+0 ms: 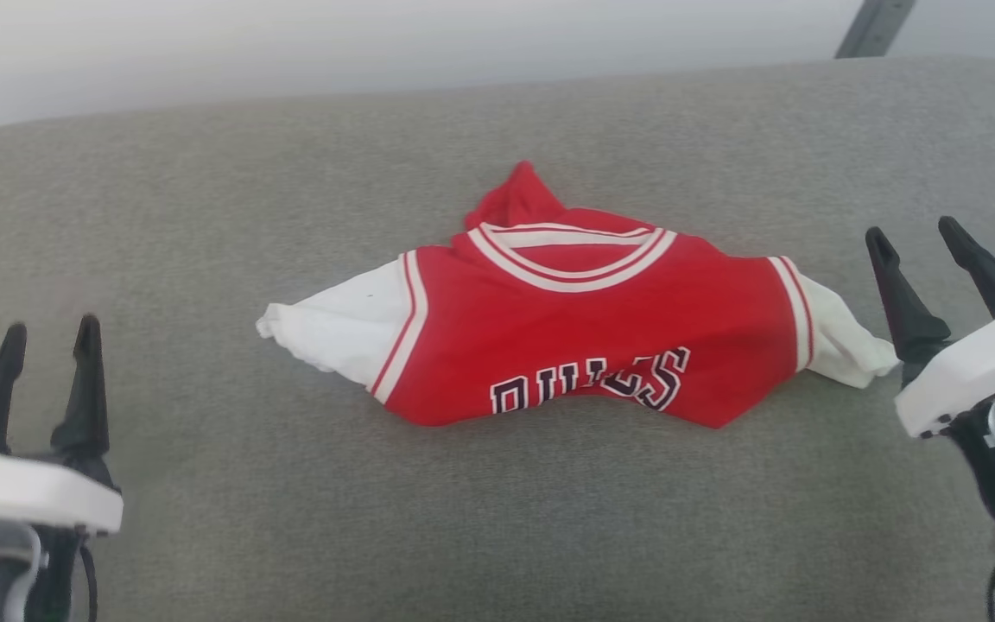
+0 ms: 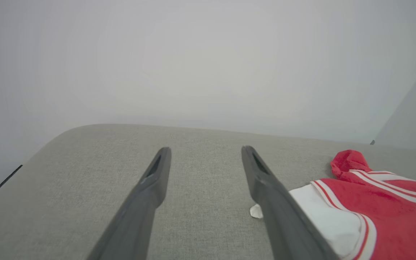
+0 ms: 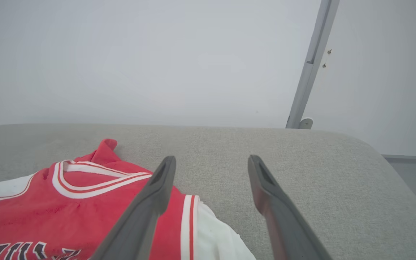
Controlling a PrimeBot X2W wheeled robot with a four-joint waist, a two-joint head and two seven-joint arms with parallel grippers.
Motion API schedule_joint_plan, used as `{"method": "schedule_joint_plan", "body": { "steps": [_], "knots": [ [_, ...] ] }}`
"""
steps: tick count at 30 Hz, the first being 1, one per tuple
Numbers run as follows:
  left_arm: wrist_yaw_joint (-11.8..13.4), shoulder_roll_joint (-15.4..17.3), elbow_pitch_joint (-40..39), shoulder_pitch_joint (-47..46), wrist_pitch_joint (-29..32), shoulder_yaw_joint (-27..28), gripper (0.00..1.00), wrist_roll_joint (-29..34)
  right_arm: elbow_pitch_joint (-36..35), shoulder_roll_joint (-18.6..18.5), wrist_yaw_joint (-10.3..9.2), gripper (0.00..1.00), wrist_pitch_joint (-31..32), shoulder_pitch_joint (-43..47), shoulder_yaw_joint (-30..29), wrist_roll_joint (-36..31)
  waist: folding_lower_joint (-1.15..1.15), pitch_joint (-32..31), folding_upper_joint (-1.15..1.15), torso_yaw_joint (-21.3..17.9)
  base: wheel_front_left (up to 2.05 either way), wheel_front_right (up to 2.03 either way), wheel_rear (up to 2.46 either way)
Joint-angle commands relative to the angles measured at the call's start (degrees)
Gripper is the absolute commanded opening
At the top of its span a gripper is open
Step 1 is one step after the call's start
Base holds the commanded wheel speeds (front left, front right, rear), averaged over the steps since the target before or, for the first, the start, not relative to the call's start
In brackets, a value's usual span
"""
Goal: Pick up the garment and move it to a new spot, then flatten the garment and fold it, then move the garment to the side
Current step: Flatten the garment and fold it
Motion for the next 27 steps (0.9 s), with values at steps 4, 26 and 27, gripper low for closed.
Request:
{"method": "schedule_joint_plan", "body": {
  "steps": [4,26,27],
  "knots": [
    [-0.15,2.4,-1.84,-2.92,5.51,-2.35,1.0,-2.7,-1.39,3.29,0.0,1.0,-4.37,1.38,-1.19,-2.43,0.0,0.06,0.0,-1.57,0.0,0.0,0.0],
    [5.28,11.84,10.12,-29.12,54.49,-16.07,1.0,-11.81,0.67,10.81,0.0,1.0,-14.51,1.46,0.92,-5.55,0.0,3.51,0.0,-9.61,0.0,0.0,0.0],
    [5.94,12.01,10.92,-29.66,56.22,-16.82,1.0,-11.36,0.84,10.89,0.0,1.0,-14.49,1.34,0.98,-5.54,0.0,3.71,0.0,-9.89,0.0,0.0,0.0]
  ]
}}
